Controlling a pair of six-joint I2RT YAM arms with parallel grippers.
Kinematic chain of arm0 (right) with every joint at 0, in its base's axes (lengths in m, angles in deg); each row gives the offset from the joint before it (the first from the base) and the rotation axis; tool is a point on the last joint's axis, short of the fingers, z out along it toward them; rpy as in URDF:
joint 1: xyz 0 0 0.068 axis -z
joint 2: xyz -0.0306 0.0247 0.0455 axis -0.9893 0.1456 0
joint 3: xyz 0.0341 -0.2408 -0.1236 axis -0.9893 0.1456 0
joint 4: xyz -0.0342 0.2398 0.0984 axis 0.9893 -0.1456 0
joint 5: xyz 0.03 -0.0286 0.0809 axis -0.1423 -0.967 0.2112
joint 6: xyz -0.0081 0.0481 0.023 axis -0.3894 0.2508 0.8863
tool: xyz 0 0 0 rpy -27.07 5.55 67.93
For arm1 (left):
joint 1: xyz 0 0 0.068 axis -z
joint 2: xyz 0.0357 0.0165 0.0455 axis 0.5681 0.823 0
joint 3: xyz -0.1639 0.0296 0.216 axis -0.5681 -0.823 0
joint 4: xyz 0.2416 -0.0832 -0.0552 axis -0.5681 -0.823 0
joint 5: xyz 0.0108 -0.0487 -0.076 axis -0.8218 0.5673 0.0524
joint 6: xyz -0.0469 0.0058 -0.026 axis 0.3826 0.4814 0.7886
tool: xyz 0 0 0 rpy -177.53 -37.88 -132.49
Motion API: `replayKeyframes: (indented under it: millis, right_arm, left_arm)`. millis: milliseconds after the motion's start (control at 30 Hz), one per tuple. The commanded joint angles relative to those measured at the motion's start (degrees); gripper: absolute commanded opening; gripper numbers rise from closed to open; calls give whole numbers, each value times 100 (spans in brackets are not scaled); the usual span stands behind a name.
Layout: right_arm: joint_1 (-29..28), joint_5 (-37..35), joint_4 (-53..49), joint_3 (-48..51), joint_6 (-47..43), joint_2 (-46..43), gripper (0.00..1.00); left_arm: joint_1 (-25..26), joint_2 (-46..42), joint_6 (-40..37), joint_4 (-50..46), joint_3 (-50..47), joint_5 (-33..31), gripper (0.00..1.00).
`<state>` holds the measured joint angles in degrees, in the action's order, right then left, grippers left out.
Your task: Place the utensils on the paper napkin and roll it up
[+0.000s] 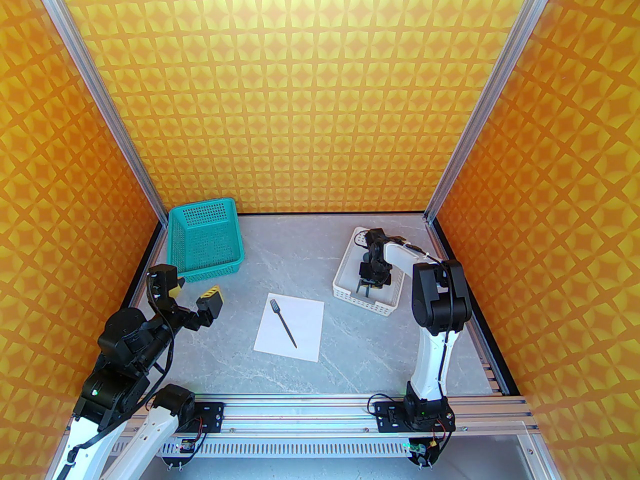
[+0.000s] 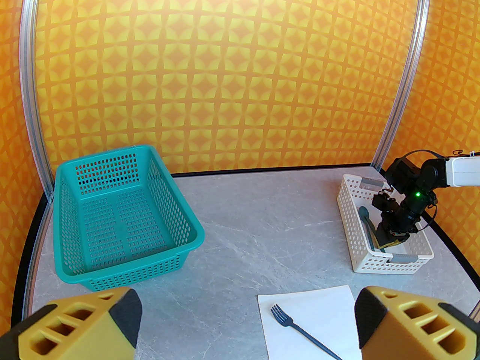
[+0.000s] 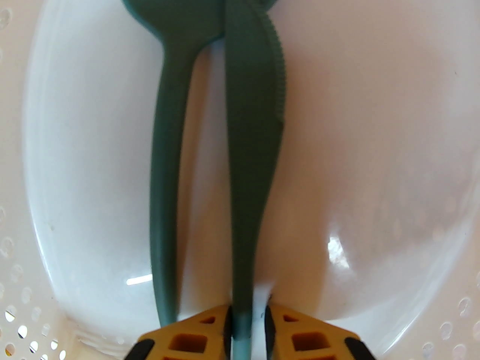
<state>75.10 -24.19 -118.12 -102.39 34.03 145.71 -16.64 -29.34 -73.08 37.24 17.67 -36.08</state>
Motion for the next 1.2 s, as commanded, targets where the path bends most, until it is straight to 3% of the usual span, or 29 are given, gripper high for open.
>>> replayKeyframes:
  millis: [0, 233, 1167]
  right_arm:
    - [-77, 118, -147, 62, -42, 335, 20]
    - [-85, 31, 44, 216, 28, 177, 14]
    - [-85, -391, -335, 21, -177, -946, 15]
  left_arm:
    - [-29, 64, -103, -113, 149, 78, 99]
    - [-30, 94, -118, -124, 172, 70, 99]
    - [-35, 107, 272, 97, 22, 97, 99]
